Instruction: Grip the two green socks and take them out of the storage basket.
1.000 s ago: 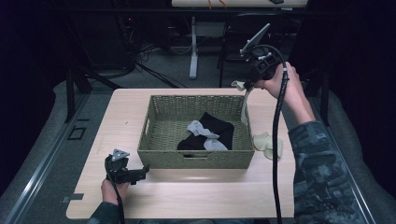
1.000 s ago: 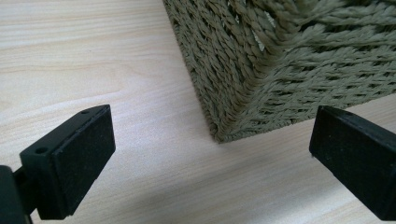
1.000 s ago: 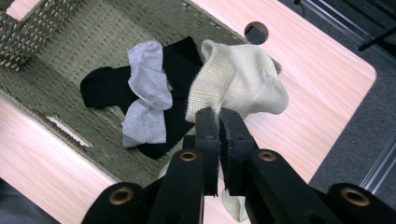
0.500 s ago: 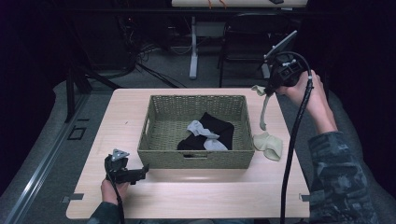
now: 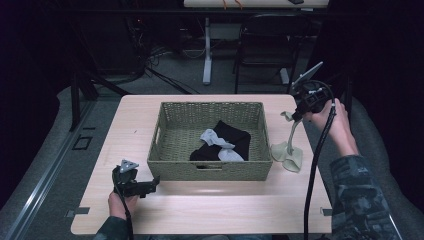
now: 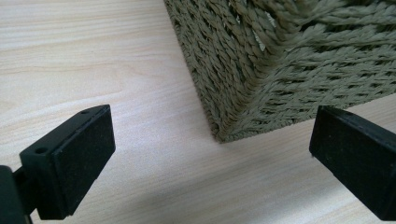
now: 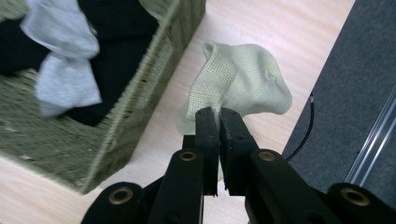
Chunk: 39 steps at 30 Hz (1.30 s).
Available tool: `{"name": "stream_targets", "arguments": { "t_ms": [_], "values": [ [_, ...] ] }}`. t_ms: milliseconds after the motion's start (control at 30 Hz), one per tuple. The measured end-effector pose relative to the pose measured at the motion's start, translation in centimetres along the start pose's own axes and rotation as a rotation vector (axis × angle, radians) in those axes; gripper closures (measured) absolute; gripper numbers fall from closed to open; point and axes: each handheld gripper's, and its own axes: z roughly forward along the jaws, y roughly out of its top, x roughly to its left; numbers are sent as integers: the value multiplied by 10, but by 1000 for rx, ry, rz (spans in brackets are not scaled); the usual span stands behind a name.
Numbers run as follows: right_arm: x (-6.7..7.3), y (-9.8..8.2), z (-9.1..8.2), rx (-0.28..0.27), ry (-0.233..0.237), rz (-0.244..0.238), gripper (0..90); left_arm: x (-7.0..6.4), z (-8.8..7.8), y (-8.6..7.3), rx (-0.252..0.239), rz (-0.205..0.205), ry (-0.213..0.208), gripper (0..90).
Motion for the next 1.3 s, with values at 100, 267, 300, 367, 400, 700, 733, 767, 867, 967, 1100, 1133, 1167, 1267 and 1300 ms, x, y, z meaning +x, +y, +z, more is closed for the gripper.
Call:
{"name": "stream_targets", "arguments": {
  "t_ms": [100,267,300,367,400,700,733,767,867,967,1100,1133,1167,1267,1300],
  "values": [
    [-5,-4,22,20,10,10,873,0,0,0,-2,1,0,2],
    [-10,-12,56,39,24,29,873,0,0,0,-2,-3,-1,2],
    [-11,-14,63,47,29,29,872,0,0,0,-2,-4,-2,2],
    [-13,-18,79,53,41,38,872,0,0,0,2,1,-1,2],
    [-13,-21,86,49,36,55,871,0,1,0,1,0,-1,2],
    [-21,-40,136,81,63,95,860,0,1,0,3,3,0,2],
    [-21,-43,139,75,60,102,845,0,1,0,2,4,0,2],
    [-22,-44,141,83,74,99,811,0,1,0,4,6,1,2],
    [-24,-54,141,35,114,140,649,0,0,0,2,3,2,2],
    [-24,-64,133,-4,128,145,453,0,0,0,2,4,1,2],
    [-18,-82,117,-71,146,132,282,0,0,0,2,4,4,2],
    [-16,-87,113,-92,158,130,255,0,0,0,5,7,3,2],
    [-14,-93,109,-105,161,120,225,-1,1,0,-1,6,3,2],
    [-5,-110,102,-149,138,109,93,0,0,0,4,4,5,2],
    [-2,-117,100,-168,117,115,58,0,0,0,3,3,7,2]
  ]
}}
